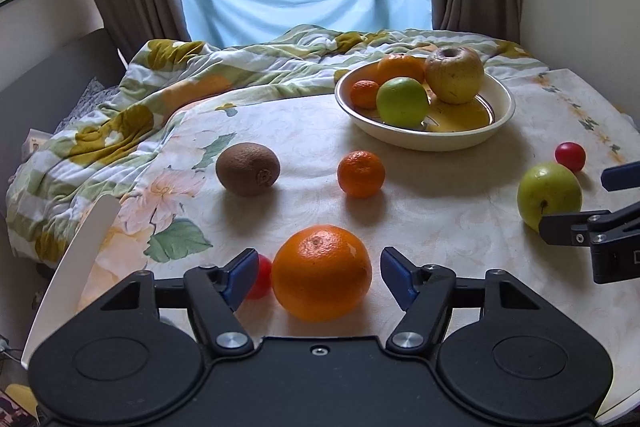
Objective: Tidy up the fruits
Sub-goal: 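Grasp the orange with the left tool while the right tool grasps the green apple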
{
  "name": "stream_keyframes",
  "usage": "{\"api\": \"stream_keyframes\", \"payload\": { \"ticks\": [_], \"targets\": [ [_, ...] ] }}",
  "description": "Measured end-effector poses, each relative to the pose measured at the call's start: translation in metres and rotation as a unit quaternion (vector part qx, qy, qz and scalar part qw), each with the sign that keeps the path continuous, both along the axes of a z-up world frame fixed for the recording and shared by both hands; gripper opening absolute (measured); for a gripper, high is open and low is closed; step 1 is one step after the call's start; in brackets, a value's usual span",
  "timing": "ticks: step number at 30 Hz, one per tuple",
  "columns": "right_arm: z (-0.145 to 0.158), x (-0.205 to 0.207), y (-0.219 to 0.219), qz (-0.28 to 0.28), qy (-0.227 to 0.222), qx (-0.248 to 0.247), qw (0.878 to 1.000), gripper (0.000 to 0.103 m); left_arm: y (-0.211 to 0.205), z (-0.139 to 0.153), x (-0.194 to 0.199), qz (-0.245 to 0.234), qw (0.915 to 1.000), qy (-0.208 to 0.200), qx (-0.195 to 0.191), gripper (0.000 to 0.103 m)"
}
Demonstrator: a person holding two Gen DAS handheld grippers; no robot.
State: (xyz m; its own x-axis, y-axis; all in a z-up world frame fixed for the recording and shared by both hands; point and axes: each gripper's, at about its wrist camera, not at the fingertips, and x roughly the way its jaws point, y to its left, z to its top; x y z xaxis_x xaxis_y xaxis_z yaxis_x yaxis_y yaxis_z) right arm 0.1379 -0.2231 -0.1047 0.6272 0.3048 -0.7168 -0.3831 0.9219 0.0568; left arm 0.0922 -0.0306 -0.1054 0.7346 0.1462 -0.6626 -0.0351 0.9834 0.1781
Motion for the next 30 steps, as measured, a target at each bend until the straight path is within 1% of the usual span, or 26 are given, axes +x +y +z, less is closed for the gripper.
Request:
{"api": "stream_keyframes", "payload": {
  "ticks": [5,7,14,15,16,17,20,30],
  "targets": [
    [-0.004,0.005,0.005,0.0,0.004,0.002,1.0,0.103,0.0,-0.004,0.006,-0.004,1.0,0.007,0.003,0.07],
    [-0.005,0.008,0.007,-0.001,0.006,0.003,1.0,0.103,0.001,-0.007,0.009,-0.006,0.9999,0.012,0.002,0.064],
    [-0.01,0.014,0.011,0.0,0.015,0.003,1.0,0.103,0.001,-0.006,0.009,-0.012,0.9998,0.015,0.002,0.063],
    [-0.01,0.014,0.012,0.001,0.016,0.004,1.0,0.1,0.002,-0.006,0.009,-0.01,0.9998,0.016,-0.001,0.063],
    [-0.011,0.015,0.012,0.002,0.018,0.004,1.0,0.095,0.003,-0.005,0.009,-0.009,0.9998,0.017,-0.005,0.063],
    [-0.012,0.017,0.013,0.005,0.022,0.003,1.0,0.091,0.003,-0.005,0.009,-0.009,0.9998,0.018,-0.007,0.063],
    [-0.016,0.02,0.016,0.006,0.027,-0.001,1.0,0.086,0.004,-0.005,0.009,-0.011,0.9998,0.017,-0.009,0.063],
    [-0.018,0.026,0.016,0.003,0.029,-0.003,1.0,0.079,0.006,-0.006,0.009,-0.007,0.9997,0.017,-0.016,0.063]
  ]
}}
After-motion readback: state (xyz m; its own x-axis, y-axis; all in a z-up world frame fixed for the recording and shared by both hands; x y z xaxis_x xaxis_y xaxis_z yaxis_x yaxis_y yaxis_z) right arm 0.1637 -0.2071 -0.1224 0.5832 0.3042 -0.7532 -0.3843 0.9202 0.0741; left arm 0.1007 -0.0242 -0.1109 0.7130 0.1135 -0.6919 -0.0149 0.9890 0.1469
